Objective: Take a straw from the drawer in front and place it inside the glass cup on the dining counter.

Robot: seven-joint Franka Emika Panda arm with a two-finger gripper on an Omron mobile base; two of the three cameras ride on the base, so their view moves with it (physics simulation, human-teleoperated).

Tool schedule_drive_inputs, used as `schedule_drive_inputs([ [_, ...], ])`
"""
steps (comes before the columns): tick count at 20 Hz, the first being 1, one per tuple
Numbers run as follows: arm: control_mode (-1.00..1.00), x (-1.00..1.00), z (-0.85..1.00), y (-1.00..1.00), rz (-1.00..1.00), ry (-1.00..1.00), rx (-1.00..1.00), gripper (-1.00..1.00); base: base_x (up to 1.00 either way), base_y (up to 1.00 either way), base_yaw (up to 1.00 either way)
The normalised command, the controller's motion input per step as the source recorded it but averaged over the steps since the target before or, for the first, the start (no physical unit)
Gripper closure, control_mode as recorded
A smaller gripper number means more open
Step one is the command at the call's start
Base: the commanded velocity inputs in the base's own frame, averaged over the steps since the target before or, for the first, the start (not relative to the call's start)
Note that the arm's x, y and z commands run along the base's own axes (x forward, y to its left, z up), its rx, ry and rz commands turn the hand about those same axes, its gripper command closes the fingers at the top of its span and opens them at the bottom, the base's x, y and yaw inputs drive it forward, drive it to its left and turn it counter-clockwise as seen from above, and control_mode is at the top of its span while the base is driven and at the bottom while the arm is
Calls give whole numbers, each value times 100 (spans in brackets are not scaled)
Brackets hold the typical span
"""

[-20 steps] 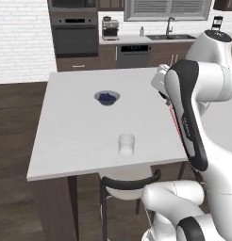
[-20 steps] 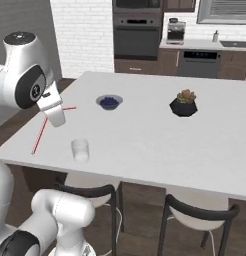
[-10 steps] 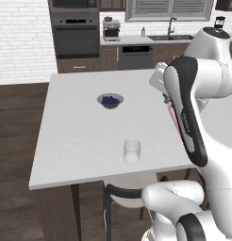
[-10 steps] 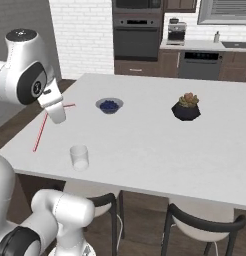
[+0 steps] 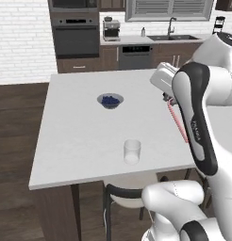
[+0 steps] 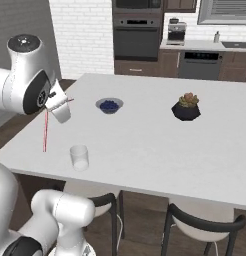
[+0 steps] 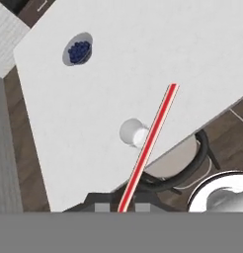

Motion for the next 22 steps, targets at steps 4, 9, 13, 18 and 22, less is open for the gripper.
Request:
schedule_drive_inputs([
  [4,-100,0,0,9,14,-16,11,100,0,0,0],
  [9,-100,1,0,19,12,-9,14,100,0,0,0],
  [13,-100,24,0,17,10,-9,11,100,0,0,0],
  [18,-100,26,-2,3,10,-11,8,100,0,0,0],
  [22,-100,15,-4,0,11,-8,10,100,0,0,0],
])
